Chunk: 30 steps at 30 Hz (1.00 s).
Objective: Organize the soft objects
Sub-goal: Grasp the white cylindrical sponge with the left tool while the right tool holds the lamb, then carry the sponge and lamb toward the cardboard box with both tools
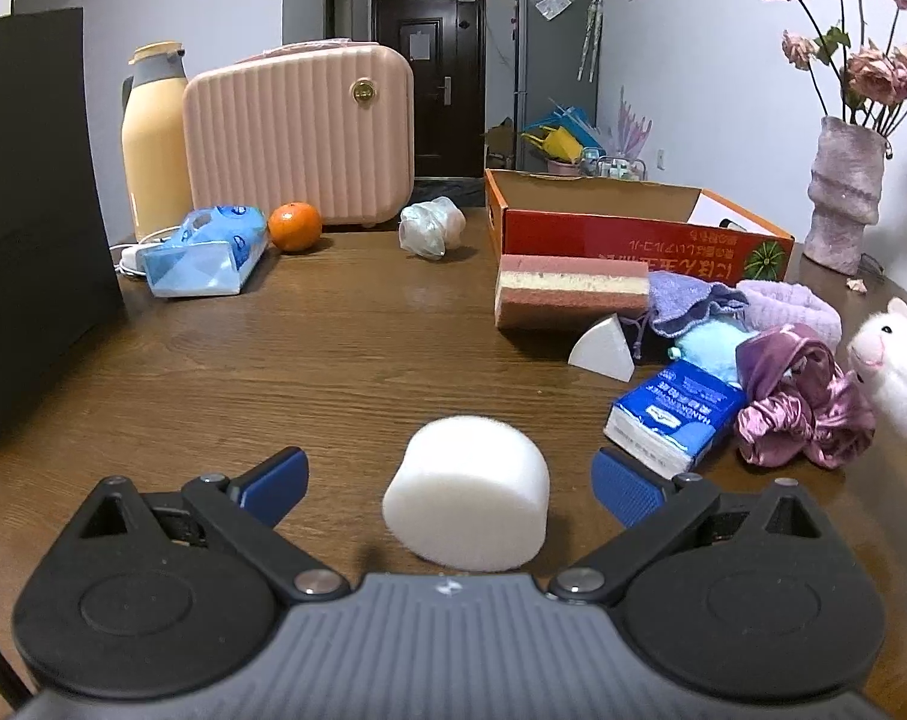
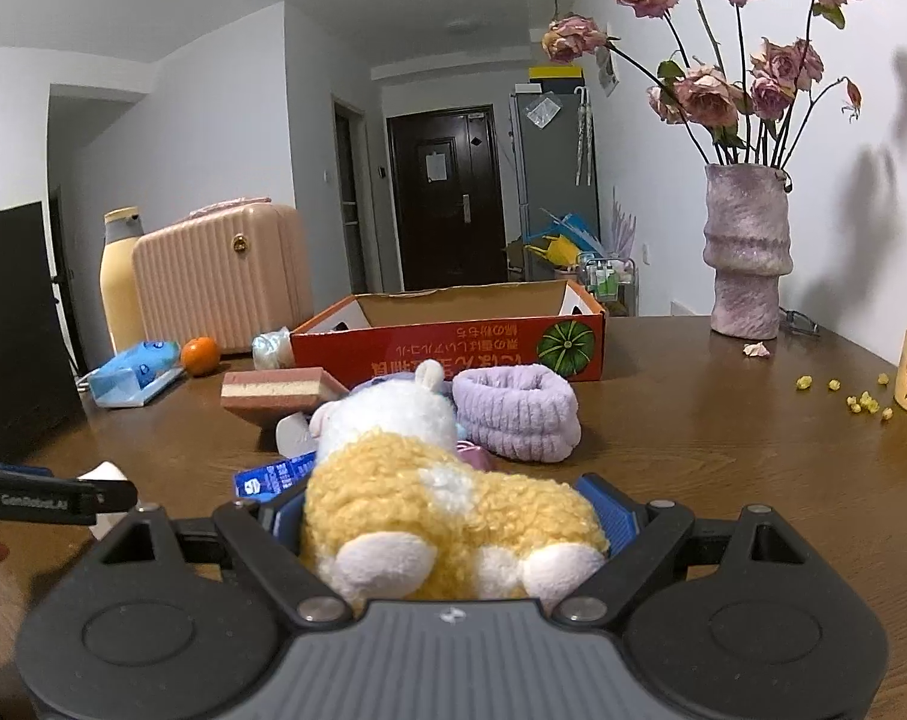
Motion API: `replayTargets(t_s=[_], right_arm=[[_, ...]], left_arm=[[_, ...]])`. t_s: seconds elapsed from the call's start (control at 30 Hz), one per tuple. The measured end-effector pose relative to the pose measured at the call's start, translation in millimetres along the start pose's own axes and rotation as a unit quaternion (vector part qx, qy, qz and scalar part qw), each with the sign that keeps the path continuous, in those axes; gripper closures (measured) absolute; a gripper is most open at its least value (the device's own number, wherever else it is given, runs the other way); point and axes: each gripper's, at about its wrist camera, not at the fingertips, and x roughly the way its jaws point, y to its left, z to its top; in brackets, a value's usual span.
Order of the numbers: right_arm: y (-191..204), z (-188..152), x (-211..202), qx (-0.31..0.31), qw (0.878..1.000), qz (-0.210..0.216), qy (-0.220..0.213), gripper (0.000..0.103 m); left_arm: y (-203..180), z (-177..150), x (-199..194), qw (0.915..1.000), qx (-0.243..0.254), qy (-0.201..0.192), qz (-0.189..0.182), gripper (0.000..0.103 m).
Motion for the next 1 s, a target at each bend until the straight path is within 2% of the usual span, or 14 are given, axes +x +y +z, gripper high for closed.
replayTargets(t_s=[0.13,0.23,0.3,0.4,0.57,1.0], right_arm=[[-2.3,-0.6,0.2,0.006,1.0,0.002,-0.004,0.015],[-1.5,-1.7,0.2,0.006,1.0,0.001,-0.003,0.014],[-1.4,-2.7,0.9,0.005,1.0,0.0,-0.002,0.014],[-0.7,-3.2,3.0,0.003,1.0,-0.002,0.002,0.014],[2.0,-2.8,5.1,-0.001,1.0,-0.007,0.002,0.014],[2.3,-3.4,8.7,0.0,1.0,-0.024,0.005,0.014]], left_arm=[[1.1,1.2,4.3,1.0,-0.002,-0.004,0.002,0.008],[2.2,1.4,9.8,0.9999,-0.005,0.008,-0.005,0.024],[4.0,1.4,15.0,0.9996,-0.009,0.023,-0.014,0.043],[8.2,0.1,20.8,0.9986,-0.021,0.039,-0.029,0.044],[14.8,-0.9,17.1,0.9981,-0.037,0.029,-0.04,0.045],[19.6,0.7,18.2,0.9977,-0.05,0.027,-0.036,0.045]])
